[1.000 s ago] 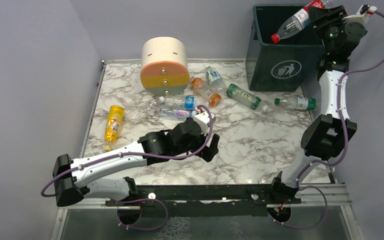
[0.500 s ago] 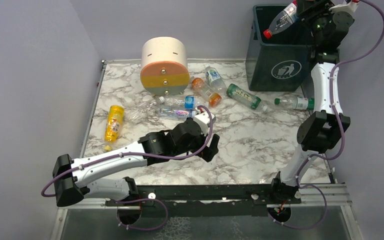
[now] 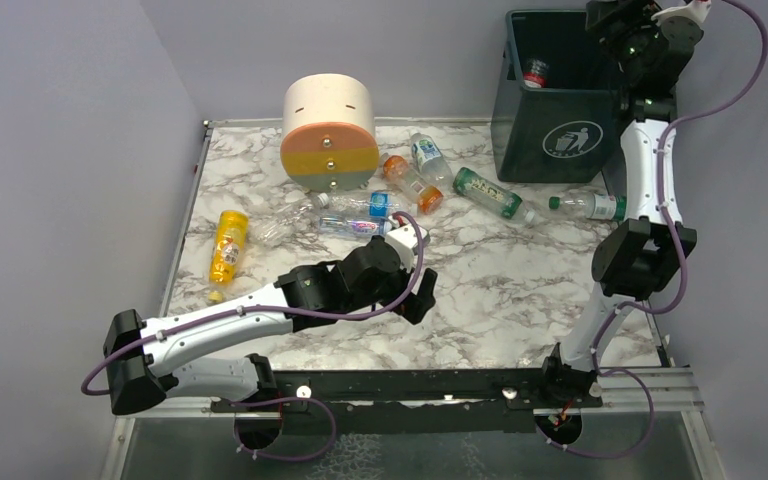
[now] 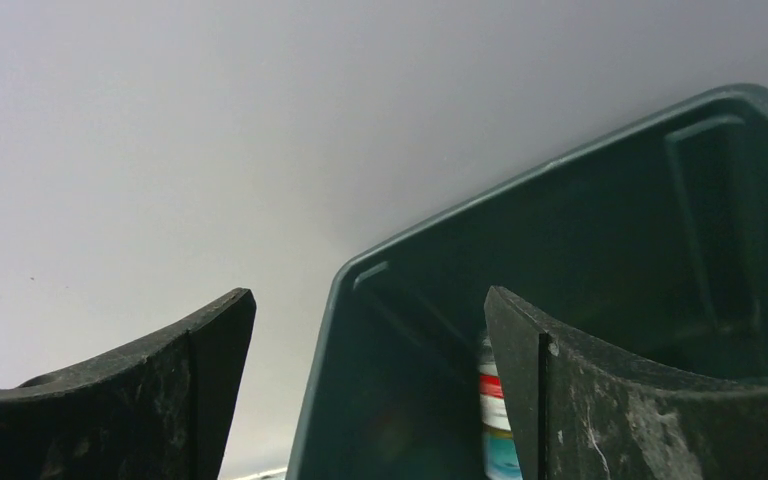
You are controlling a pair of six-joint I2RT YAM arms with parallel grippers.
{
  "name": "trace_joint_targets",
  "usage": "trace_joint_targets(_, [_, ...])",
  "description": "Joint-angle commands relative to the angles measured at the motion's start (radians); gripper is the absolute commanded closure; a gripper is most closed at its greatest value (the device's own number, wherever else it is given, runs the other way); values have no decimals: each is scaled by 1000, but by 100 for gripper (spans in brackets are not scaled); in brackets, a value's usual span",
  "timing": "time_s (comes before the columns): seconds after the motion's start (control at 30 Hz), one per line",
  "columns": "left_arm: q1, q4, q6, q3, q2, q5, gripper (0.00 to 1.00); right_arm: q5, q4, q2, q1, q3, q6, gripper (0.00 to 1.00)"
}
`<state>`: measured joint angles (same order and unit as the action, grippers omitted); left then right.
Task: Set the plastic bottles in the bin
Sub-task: Place the plastic bottle in the trash bin.
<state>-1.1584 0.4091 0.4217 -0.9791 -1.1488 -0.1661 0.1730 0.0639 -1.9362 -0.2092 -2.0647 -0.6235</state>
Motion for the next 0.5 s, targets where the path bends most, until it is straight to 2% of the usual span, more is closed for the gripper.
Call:
trace_joint_targets(0.0, [6, -19, -8, 8, 25, -15, 1, 13, -48, 68, 2, -53, 33, 12])
trace_joint_targets(0.13, [7, -19, -23, -3, 5, -18, 1, 77, -83, 192, 2, 21, 32, 11])
trace_joint_targets(0.3, [15, -19, -48, -61, -56, -12, 1, 149, -75, 481, 2, 372, 30, 11])
trace_joint_targets(0.47, [16, -20, -54, -113, -109, -11, 1, 246, -128, 707, 3, 638, 56, 10])
